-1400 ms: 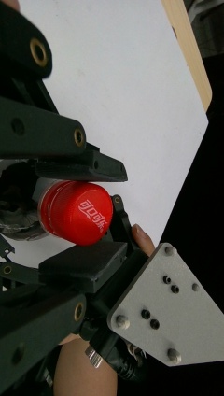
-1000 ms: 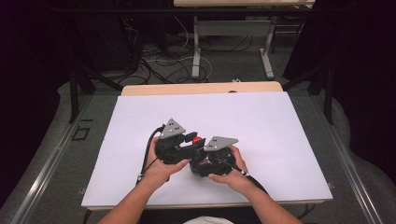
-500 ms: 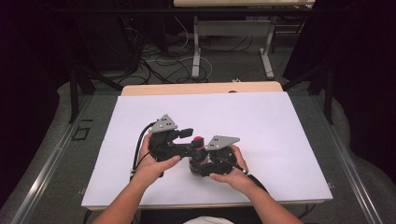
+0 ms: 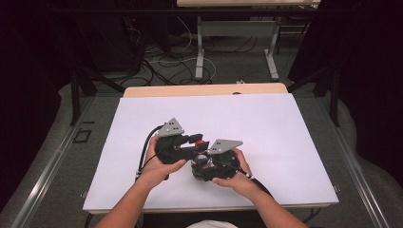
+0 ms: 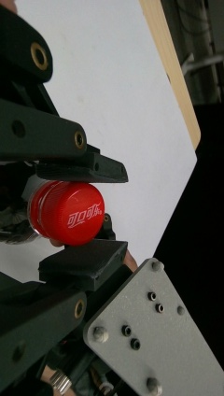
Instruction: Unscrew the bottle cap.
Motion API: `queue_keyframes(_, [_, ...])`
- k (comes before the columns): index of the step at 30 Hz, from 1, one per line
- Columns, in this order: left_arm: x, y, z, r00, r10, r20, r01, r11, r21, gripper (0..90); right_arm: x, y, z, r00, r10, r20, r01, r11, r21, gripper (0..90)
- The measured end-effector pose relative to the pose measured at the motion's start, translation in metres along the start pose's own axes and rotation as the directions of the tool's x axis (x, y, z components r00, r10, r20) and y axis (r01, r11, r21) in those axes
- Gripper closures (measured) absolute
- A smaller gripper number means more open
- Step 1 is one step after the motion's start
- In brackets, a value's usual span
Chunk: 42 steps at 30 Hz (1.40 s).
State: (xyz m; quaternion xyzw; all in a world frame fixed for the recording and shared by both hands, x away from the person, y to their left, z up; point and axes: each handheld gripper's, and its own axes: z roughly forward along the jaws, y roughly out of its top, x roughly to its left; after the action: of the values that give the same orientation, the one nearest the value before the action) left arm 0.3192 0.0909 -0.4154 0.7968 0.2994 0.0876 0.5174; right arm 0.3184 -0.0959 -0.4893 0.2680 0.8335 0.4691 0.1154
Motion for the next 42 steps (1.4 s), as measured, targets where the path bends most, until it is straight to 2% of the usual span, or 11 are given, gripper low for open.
queue_keyframes(2, [-0.003,0.0,0.0,0.9995,-0.013,-0.027,0.013,0.9999,0.003,61.0,0.0,0.0,0.0,1.0,0.002,0.005,-0.002,1.0,-0.002,29.4])
queue_keyframes(3, [-0.01,0.001,0.001,0.9952,-0.038,-0.091,0.039,0.9992,0.005,61.0,0.0,0.0,0.001,1.0,0.002,0.006,-0.002,1.0,0.006,29.4])
queue_keyframes(7, [-0.017,0.001,0.003,0.9898,-0.038,-0.137,0.04,0.9992,0.005,61.0,0.001,0.0,0.002,0.9998,0.009,0.018,-0.009,1.0,0.004,29.4])
queue_keyframes(9, [-0.015,0.002,0.001,0.9932,-0.042,-0.108,0.043,0.9991,0.002,57.5,0.001,0.0,0.0,0.9999,0.005,0.012,-0.005,1.0,0.0,29.3])
queue_keyframes(12, [-0.007,0.004,-0.005,0.9993,-0.037,-0.004,0.037,0.9991,-0.022,49.1,0.0,0.001,-0.001,1.0,0.009,0.0,-0.009,1.0,0.01,29.3])
queue_keyframes(16, [0.002,0.006,-0.011,0.9991,0.01,0.041,-0.009,0.9998,-0.016,43.4,-0.001,0.001,-0.002,0.9999,0.011,0.002,-0.011,1.0,-0.009,29.3])
queue_keyframes(23, [0.02,0.003,-0.011,0.9904,0.041,0.132,-0.043,0.9991,0.006,46.7,0.0,0.002,-0.003,0.9998,-0.004,-0.02,0.004,1.0,-0.012,29.3])
queue_keyframes(29, [0.022,0.0,-0.007,0.9801,0.064,0.188,-0.062,0.998,-0.015,60.0,0.001,0.001,-0.001,0.9994,-0.021,-0.028,0.02,1.0,-0.014,29.4])
queue_keyframes(35, [0.013,0.001,-0.003,0.9904,0.065,0.122,-0.064,0.9979,-0.008,61.0,0.0,0.001,-0.002,0.9998,-0.002,-0.019,0.002,1.0,0.012,29.4])
queue_keyframes(39, [0.0,0.002,-0.002,0.9998,0.021,0.002,-0.021,0.9997,0.008,61.3,0.0,0.0,-0.001,1.0,0.006,-0.002,-0.006,1.0,0.013,29.4])
queue_keyframes(42, [-0.008,0.003,-0.001,0.995,-0.037,-0.093,0.038,0.9992,0.014,61.3,0.001,0.0,0.001,0.9997,0.004,0.022,-0.004,1.0,0.004,29.4])
